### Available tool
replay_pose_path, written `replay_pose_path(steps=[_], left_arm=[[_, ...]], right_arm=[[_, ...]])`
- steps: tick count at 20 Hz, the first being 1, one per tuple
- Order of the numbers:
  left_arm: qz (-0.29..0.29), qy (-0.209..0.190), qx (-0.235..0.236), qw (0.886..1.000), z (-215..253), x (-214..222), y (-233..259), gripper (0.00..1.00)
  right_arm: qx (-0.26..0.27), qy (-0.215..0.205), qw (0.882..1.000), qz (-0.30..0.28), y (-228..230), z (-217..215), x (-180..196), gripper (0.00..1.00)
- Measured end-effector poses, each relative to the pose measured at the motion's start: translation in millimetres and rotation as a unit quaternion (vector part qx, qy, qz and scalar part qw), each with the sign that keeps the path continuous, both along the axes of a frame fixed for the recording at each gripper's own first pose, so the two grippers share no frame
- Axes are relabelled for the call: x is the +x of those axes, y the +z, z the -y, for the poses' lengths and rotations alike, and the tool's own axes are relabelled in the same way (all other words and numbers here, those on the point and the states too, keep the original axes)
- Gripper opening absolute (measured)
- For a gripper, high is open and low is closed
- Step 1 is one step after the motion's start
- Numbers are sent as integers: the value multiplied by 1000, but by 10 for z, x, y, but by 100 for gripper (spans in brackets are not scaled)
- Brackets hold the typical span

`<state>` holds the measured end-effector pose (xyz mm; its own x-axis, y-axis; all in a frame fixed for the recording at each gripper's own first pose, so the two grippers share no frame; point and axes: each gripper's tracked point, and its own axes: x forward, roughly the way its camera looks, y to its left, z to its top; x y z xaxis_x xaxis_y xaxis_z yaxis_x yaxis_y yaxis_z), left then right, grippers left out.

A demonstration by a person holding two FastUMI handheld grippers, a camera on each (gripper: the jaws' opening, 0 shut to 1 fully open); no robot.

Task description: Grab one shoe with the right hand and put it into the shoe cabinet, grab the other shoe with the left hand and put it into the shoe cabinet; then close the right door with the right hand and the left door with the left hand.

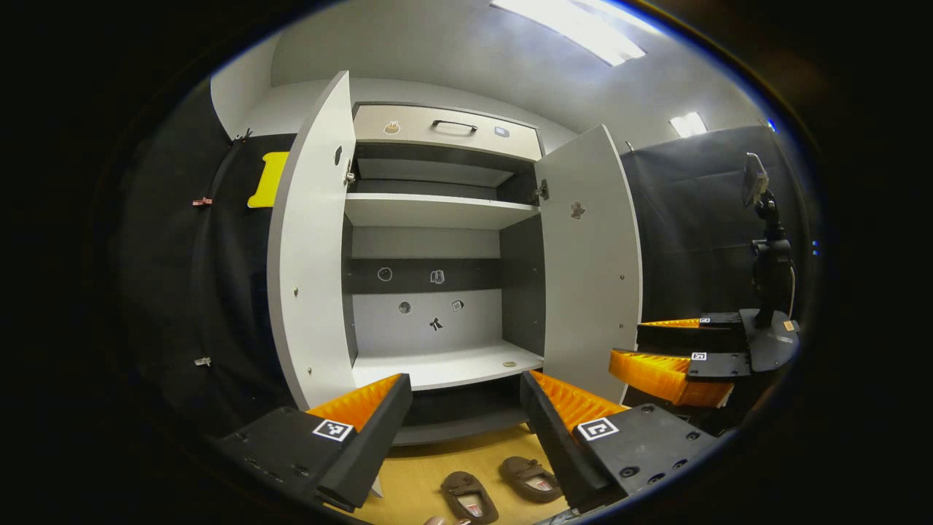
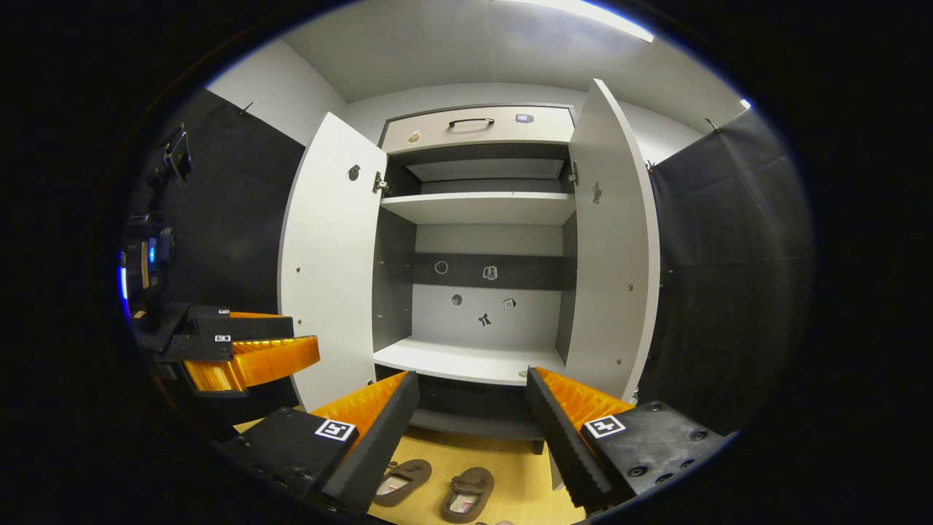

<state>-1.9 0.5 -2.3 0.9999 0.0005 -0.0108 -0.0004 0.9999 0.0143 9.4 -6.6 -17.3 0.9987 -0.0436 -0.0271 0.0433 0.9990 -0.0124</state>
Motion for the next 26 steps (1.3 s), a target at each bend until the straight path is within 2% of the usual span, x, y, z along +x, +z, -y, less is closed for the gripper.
replay_pose_path(steps=[6, 13, 21, 26], left_arm=[[-5, 1, 5, 1000, -102, 0, -78, 95], [-16, 8, 1, 1000, -284, 20, -179, 95], [-23, 16, -3, 1000, -440, 100, -261, 95], [-32, 20, -8, 999, -541, 149, -328, 95]], right_arm=[[17, 8, 999, -45, -450, -107, 165, 98], [23, 15, 990, -136, -1496, -244, 318, 98], [75, 5, 960, -270, -2897, -314, 207, 99], [103, -4, 940, -324, -3507, -332, 154, 96]])
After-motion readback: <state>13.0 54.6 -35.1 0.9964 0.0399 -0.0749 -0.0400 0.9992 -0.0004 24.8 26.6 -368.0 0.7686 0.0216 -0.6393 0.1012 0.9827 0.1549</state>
